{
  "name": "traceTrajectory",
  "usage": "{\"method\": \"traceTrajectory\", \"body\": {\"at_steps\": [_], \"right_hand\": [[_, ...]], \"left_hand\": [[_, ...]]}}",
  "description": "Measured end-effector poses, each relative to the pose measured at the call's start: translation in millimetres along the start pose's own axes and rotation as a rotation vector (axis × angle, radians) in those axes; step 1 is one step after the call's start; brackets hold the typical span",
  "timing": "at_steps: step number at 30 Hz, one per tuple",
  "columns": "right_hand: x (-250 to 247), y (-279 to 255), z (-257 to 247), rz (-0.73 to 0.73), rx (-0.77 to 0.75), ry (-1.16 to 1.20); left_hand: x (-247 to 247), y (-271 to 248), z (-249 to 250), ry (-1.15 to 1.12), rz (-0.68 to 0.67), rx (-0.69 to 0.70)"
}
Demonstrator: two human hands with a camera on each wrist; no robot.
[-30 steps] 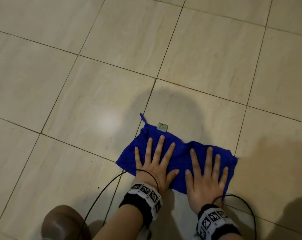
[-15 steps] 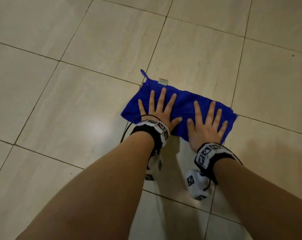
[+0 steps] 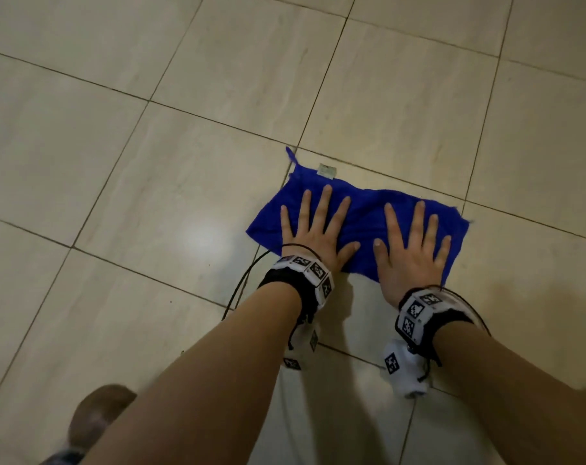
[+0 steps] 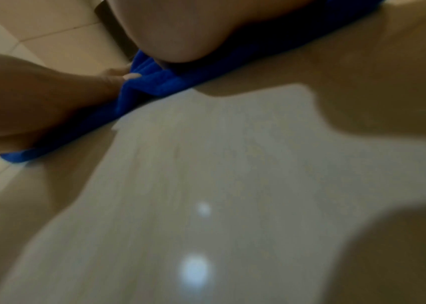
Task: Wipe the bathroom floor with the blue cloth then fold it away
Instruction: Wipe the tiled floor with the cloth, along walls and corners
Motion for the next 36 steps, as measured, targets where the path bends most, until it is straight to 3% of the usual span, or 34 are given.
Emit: {"method": "traceTrajectory", "body": {"at_steps": [7,13,20,36], "right_hand": [[43.5,-106.7,-2.8,0.062,-0.062,-0.025],[58.9,-129.2,-19.4,0.084,0.027,-0.013],[53.5,-116.0,-36.0,0.06,0.018,-0.011],[23.6,-3.3,-108.9,0.069,0.052,0.0]], "left_hand": [[46.2,-113.3,-13.9,-0.03,-0.033,0.006],[52.3,-135.5,-37.8,-0.056,-0.027,0.074],[37.1,-114.1,-51.0,-0.046,-0.005,0.039],[-21.4,0.3,-100.2,-0.027,0.012,-0.067]]}}
Point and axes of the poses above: each hand's wrist, its own y-axis towards the middle knuckle, its own x-axis out of the palm, z = x × y, the point moved 1 cm from there along y, towards the middle knuckle, and after that the axes turned 6 degrees about x, right-handed, at the moved point
